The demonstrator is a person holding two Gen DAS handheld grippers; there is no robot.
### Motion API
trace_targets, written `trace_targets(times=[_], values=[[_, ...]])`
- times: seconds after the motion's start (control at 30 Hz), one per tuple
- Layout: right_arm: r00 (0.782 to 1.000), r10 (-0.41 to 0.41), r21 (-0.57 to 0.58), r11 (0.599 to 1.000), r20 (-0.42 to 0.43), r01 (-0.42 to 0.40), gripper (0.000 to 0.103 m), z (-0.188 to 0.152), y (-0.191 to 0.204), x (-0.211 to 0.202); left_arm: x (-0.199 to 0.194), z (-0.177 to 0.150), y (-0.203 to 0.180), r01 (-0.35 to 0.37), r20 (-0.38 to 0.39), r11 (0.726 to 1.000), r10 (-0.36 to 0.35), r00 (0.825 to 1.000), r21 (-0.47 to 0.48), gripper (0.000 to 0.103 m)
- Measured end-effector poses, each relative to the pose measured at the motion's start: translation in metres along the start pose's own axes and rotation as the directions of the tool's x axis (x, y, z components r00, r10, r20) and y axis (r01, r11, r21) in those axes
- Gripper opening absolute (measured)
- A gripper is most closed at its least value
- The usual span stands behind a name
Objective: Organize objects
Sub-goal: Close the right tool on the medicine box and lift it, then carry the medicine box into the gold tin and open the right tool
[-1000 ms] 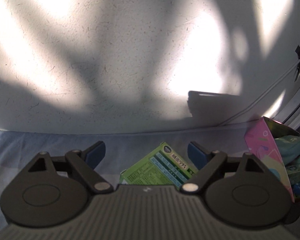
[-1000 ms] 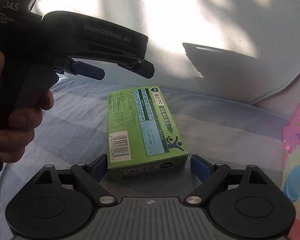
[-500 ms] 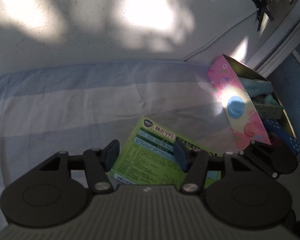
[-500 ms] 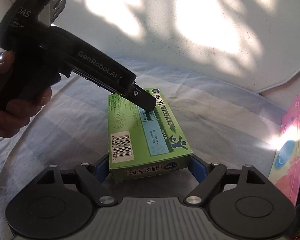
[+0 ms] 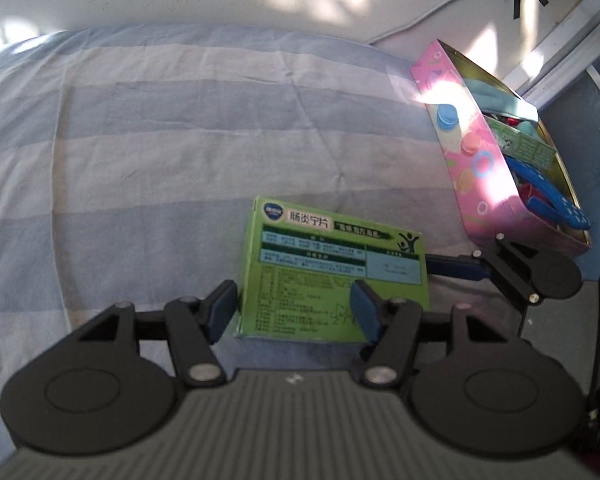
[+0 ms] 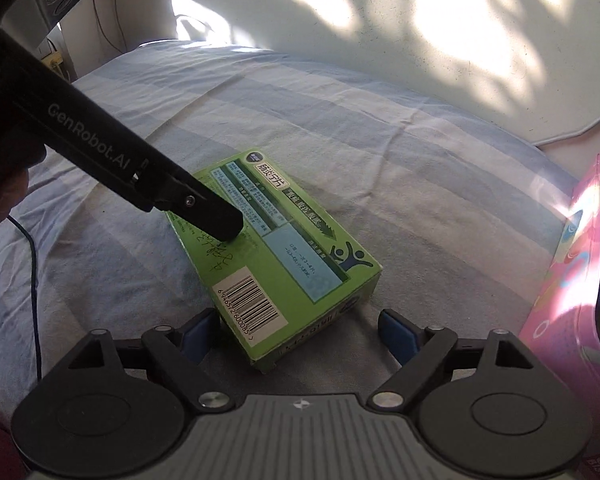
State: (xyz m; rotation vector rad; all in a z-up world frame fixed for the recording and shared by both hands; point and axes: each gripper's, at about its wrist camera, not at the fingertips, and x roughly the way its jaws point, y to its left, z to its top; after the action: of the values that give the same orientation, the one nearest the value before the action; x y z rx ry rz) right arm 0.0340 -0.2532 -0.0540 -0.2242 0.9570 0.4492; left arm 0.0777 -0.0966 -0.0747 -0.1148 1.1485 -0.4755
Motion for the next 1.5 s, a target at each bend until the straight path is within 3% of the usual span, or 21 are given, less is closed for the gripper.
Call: trace_targets(times=[0.4,0.53,0.77,1.07,1.5], values=[[0.999,0.023,-0.010,1.000,0.041,-0.023,0.061,-0.003,0.002,-0.009,-0.004,-0.006,-0.025,-0.105,0.037,0.994,0.105,0.994,0.008,0.063],[0.995,0.028,-0.008,1.000,0.091,-0.027,0.060,-0.001,-0.008,-0.028,-0.021,-0.004,-0.044,-0.138,0.098,0.990,0.134,0.986,0.032,0.063],[0.974,-0.006,-0.047,0.999,0.226,0.017,0.061,0.008,-0.029,-0.071,-0.055,0.013,-0.088,-0.183,0.237,0.982,0.169,0.957,0.041,0.063],[0.944,-0.103,0.011,0.994,0.314,0.105,0.061,-0.017,-0.088,-0.125,-0.053,0.031,-0.170,-0.186,0.325,0.972,0.131,0.937,0.145,0.063],[0.925,-0.237,0.172,0.966,0.297,0.192,0.061,-0.075,-0.169,-0.157,-0.001,0.049,-0.274,-0.128,0.298,0.946,0.035,0.954,0.298,0.063]])
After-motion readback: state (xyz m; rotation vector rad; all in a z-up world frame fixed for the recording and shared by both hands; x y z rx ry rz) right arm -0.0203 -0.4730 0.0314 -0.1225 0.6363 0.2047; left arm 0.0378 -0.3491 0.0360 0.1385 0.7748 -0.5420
